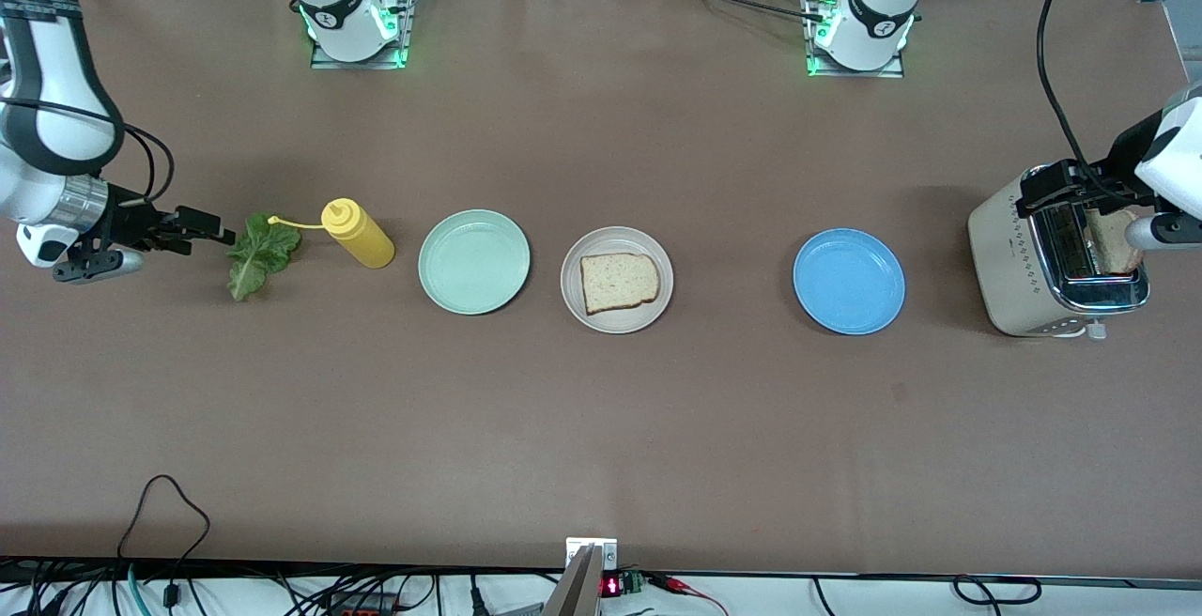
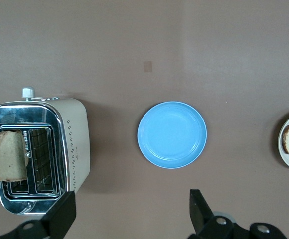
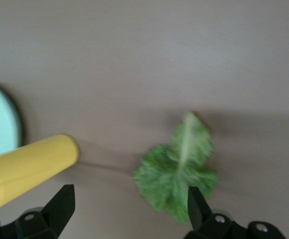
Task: Make sandwich in beige plate with both arms
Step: 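Lower the right gripper onto the lettuce leaf and grasp it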
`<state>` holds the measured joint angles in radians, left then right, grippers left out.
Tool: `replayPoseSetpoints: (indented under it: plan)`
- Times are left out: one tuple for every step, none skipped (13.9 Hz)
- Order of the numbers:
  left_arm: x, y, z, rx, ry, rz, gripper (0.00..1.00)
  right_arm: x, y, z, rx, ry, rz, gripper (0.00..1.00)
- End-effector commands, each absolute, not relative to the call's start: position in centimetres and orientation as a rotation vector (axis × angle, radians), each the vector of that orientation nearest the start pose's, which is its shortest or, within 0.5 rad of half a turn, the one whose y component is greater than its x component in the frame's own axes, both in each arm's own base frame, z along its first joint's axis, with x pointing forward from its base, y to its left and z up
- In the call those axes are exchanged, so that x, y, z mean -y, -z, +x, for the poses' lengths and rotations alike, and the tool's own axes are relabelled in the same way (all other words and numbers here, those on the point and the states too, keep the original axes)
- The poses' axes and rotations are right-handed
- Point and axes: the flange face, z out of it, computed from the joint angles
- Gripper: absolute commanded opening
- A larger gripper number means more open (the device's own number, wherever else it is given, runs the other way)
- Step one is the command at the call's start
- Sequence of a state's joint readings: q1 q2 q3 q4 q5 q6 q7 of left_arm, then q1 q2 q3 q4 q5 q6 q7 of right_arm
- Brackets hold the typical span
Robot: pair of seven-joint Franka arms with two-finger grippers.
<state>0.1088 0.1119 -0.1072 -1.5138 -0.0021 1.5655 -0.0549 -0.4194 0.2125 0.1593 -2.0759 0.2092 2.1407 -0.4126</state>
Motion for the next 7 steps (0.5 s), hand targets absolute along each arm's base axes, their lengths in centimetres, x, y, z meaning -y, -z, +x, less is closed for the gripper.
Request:
replayPoseSetpoints:
  plan:
    - [-0.4,-59.2,58.2,0.063,-0.092,-3.156,1.0,13.7,-31.5,54.4,-0.133,-0.156,-3.019,1.0]
    - [-0.4,-59.2,58.2,0.063,-0.092,-3.156,1.0,13.2,-31.0,54.4,-0.165,-0.179,-3.063,1.0]
    - [-0.4,-59.2,58.2,0.063,-0.092,-3.156,1.0,13.0,-30.6,54.4,-0.206,-0.184,-3.09,1.0]
    - [-0.4,-59.2,58.2,0.063,-0.092,-3.156,1.0,12.9,-29.7,54.1,-0.252,-0.188,-3.091,1.0]
    - [-0.4,-59.2,58.2,0.064,-0.092,-3.157,1.0,12.7,-29.1,54.0,-0.279,-0.179,-3.091,1.0]
    - [-0.5,-59.2,58.2,0.066,-0.092,-3.157,1.0,12.6,-28.1,53.8,-0.298,-0.177,-3.089,1.0]
    - [-0.5,-59.2,58.2,0.066,-0.092,-3.157,1.0,12.6,-27.2,53.6,-0.307,-0.157,-3.091,1.0]
